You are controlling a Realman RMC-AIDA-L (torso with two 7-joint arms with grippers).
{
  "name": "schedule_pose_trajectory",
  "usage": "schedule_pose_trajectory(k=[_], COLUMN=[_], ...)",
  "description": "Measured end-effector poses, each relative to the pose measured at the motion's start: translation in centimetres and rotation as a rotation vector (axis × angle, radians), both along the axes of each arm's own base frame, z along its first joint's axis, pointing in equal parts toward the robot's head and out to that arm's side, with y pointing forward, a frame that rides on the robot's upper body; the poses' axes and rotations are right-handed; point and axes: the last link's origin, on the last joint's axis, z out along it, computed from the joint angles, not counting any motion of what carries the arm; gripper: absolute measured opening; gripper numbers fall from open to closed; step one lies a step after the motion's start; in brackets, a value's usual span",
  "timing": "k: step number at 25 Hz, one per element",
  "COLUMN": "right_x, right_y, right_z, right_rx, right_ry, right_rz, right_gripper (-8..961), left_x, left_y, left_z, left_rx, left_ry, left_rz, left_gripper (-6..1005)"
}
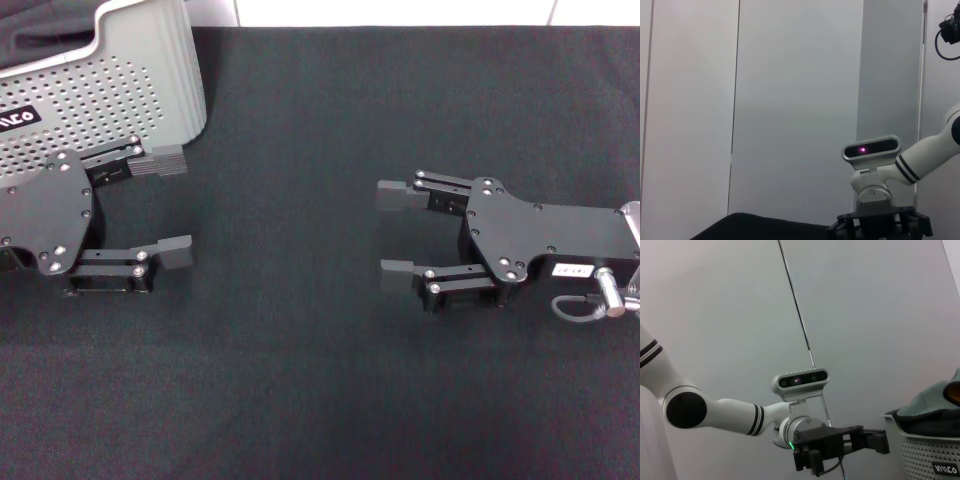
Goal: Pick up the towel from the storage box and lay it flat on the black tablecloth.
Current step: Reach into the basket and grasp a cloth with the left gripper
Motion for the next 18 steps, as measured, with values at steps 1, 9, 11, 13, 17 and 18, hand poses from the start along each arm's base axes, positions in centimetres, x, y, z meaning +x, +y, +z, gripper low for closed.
schedule_pose_trajectory(k=[1,9,11,13,17,18], right_x=[-0.1,-0.17,-0.13,-0.07,0.05,0.06], right_y=[0.11,0.21,0.2,0.17,0.11,0.11], right_z=[0.02,-0.03,-0.03,-0.03,-0.02,-0.02], right_rx=[0.003,0.005,0.008,0.011,0.015,0.015], right_ry=[0.002,0.003,0.003,0.004,0.006,0.006], right_rz=[0.0,-0.003,-0.004,-0.004,-0.007,-0.008], right_gripper=[869,869,869,869,868,868], left_x=[0.0,0.07,0.1,0.14,0.24,0.26], left_y=[0.0,0.0,0.0,0.04,0.11,0.16], left_z=[-0.01,-0.09,-0.11,-0.1,-0.04,0.03], left_rx=[0.0,0.0,0.0,0.001,0.007,0.013], left_ry=[0.0,-0.002,-0.002,-0.003,-0.009,-0.012], left_rz=[0.0,-0.002,-0.003,-0.004,-0.006,-0.005], left_gripper=[887,881,880,878,875,874])
